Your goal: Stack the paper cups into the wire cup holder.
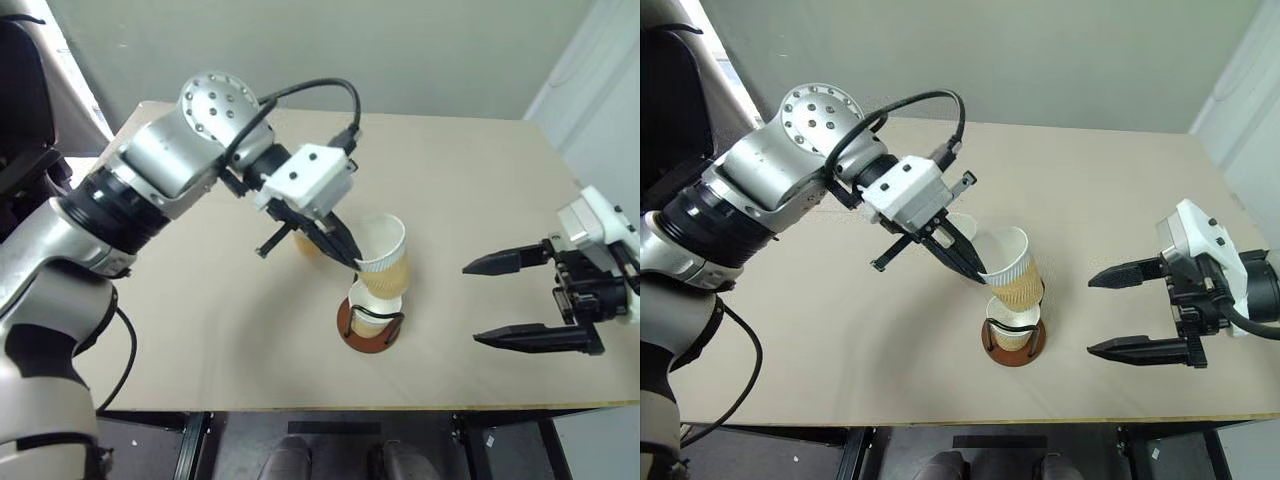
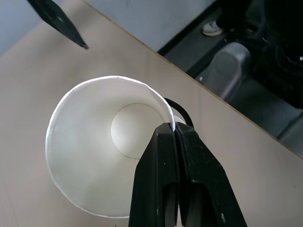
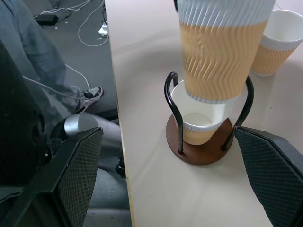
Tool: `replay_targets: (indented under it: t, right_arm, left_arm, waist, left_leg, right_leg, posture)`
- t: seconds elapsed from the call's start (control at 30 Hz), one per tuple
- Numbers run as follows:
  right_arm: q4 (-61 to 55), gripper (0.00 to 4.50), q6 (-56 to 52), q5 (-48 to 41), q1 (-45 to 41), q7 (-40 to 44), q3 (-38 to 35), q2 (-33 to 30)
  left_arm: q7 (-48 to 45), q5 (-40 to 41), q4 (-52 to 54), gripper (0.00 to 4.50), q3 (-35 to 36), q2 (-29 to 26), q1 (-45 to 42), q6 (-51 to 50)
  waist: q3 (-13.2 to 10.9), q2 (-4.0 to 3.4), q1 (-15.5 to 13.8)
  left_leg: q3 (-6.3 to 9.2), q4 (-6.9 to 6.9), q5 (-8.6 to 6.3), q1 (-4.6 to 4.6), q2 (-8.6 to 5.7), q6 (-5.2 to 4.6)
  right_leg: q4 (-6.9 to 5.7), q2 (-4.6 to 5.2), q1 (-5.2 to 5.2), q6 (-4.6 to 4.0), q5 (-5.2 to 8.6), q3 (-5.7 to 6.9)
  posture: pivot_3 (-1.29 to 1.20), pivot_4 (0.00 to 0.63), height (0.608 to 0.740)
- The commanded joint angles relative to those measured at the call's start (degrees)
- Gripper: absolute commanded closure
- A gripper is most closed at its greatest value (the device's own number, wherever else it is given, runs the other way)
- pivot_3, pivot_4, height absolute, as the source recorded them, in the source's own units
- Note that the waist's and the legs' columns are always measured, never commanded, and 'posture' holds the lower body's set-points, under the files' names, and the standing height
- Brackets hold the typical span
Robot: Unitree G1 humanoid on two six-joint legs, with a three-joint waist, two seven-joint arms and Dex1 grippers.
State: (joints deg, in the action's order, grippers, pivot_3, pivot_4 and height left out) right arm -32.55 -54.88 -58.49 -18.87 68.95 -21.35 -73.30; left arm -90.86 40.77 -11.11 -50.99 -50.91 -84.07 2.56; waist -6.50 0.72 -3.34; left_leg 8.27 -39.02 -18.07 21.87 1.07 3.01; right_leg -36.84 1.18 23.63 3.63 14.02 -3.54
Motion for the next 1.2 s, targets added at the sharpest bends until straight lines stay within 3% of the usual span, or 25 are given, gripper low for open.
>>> replay_targets:
  t: [0.03, 0.67, 0.8, 0.9, 1.1, 1.13, 1.2]
  right_arm:
    - [-1.0, 0.00, 0.1, -0.7, 0.5, -0.1, -2.9, -1.0]
    - [-1.8, 0.00, 0.3, -1.2, 1.4, -1.2, -3.6, -0.8]
    - [-2.2, 0.00, 0.2, -1.2, 1.8, -1.3, -3.7, -0.8]
    - [-2.5, 0.00, 0.2, -1.1, 2.4, -1.4, -3.8, -0.8]
    - [-2.6, 0.00, 0.3, -0.9, 3.4, -1.2, -4.6, -0.9]
    - [-2.7, 0.00, 0.2, -1.2, 3.5, -1.3, -4.8, -0.8]
    - [-2.8, 0.00, 0.0, -1.3, 4.5, -1.4, -5.3, -0.5]
  left_arm:
    - [-1.6, -2.0, -0.1, 4.49, 0.2, 0.6, -0.7, 2.6]
    - [-1.6, -7.5, 2.8, 4.49, -0.3, 0.2, 3.2, 4.4]
    - [-1.6, -9.5, 2.6, 3.53, 1.5, 1.8, 4.5, 3.9]
    - [-1.6, -11.7, 1.8, 2.40, 3.6, 3.8, 5.9, 3.8]
    - [1.2, -17.0, -2.9, 0.28, 14.7, 9.7, 8.2, -0.1]
    - [1.6, -17.6, -3.8, 0.03, 16.4, 10.2, 8.4, -1.0]
    - [2.4, -17.6, -9.1, 0.03, 21.3, 9.1, 7.4, -6.1]
  waist:
    - [0.0, 0.00, 0.0]
    - [0.0, -0.01, 0.0]
    - [0.0, -0.01, -0.1]
    - [0.0, -0.01, -0.1]
    - [0.0, -0.02, -0.2]
    - [0.0, -0.02, -0.2]
    - [0.0, -0.04, -0.1]
  left_leg:
    - [0.00, -0.01, 0.00, 0.00, -0.01, 0.00]
    - [-0.01, -0.02, -0.01, 0.00, -0.03, -0.02]
    - [-0.01, -0.05, -0.01, 0.02, -0.03, -0.02]
    - [-0.02, -0.06, -0.02, 0.02, -0.05, -0.04]
    - [-0.09, -0.13, -0.03, 0.03, -0.07, -0.05]
    - [-0.14, -0.13, -0.03, 0.02, -0.07, -0.05]
    - [-0.27, -0.13, -0.03, 0.02, -0.07, -0.06]
  right_leg:
    - [0.00, 0.00, -0.01, 0.01, 0.00, 0.00]
    - [-0.02, 0.01, -0.02, 0.04, -0.02, 0.00]
    - [-0.03, 0.01, -0.03, 0.04, -0.02, 0.00]
    - [-0.03, 0.02, -0.04, 0.05, -0.03, 0.00]
    - [-0.06, 0.02, -0.07, 0.09, -0.05, 0.01]
    - [-0.05, 0.02, -0.07, 0.10, -0.06, 0.00]
    - [-0.06, 0.02, -0.07, 0.11, -0.06, -0.02]
  posture:
    - [0.00, 0.150, 0.740]
    - [0.00, 0.150, 0.740]
    - [0.00, 0.150, 0.740]
    - [0.00, 0.150, 0.740]
    - [0.00, 0.150, 0.740]
    - [0.00, 0.150, 0.740]
    - [0.00, 0.150, 0.740]
